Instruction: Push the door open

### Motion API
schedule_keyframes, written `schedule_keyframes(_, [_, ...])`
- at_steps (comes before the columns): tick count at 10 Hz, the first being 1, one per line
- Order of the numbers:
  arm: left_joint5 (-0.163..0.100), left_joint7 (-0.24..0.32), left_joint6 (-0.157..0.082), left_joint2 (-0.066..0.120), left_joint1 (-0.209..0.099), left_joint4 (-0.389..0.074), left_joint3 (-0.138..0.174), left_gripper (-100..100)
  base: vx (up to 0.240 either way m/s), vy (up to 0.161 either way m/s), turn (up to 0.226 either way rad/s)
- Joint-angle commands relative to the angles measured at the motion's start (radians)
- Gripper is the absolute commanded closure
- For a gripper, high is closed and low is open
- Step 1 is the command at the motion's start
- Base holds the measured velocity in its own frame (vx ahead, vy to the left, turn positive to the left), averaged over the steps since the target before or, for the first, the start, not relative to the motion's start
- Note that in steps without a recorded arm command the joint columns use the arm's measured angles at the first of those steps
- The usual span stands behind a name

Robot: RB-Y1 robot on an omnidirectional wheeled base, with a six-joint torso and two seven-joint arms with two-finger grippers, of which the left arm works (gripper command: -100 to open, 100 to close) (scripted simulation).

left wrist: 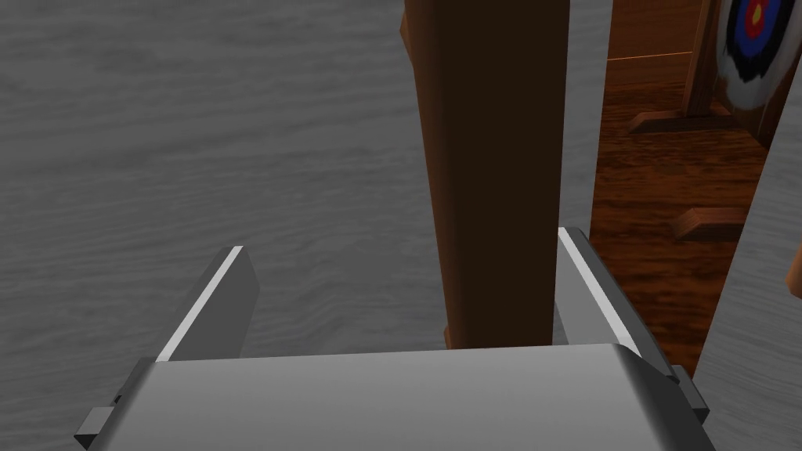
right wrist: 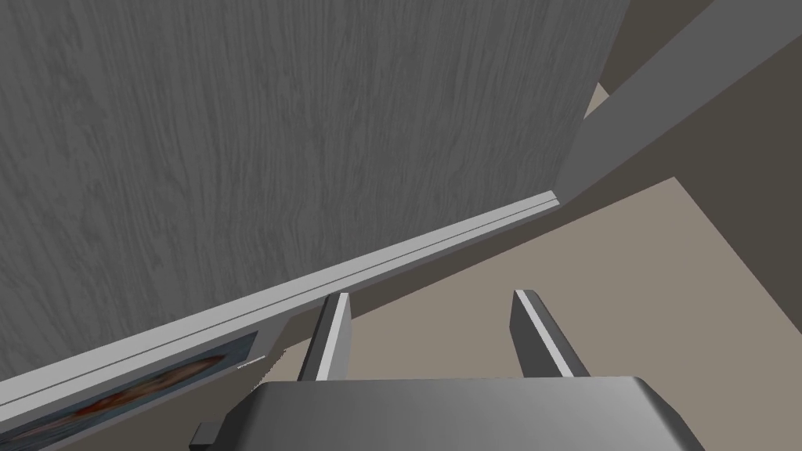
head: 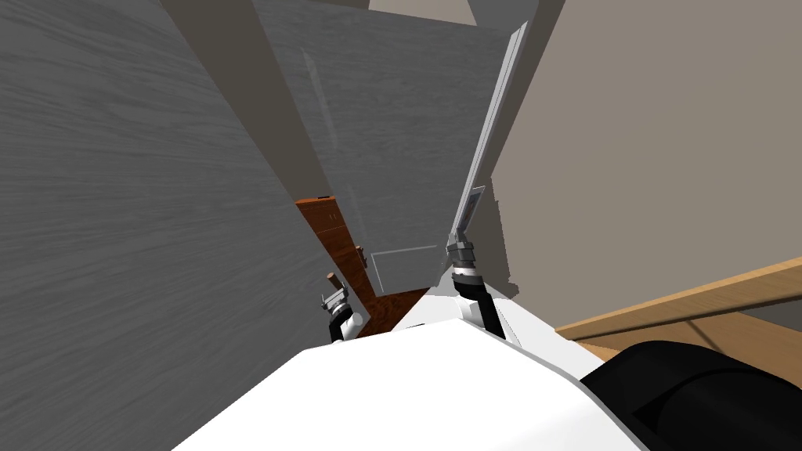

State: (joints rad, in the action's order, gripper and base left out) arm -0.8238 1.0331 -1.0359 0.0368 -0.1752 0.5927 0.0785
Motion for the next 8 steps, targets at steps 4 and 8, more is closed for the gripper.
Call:
schedule_keyframes(4, [-0.014,-0.04,0.001,-0.001,0.022,0.054,0.045,100,0.028,0.041,-0.095])
schedule_keyframes(8, [-0.018,-0.042,-0.008,0.003,0.018,0.048,0.062,100,0.035,0.043,-0.022])
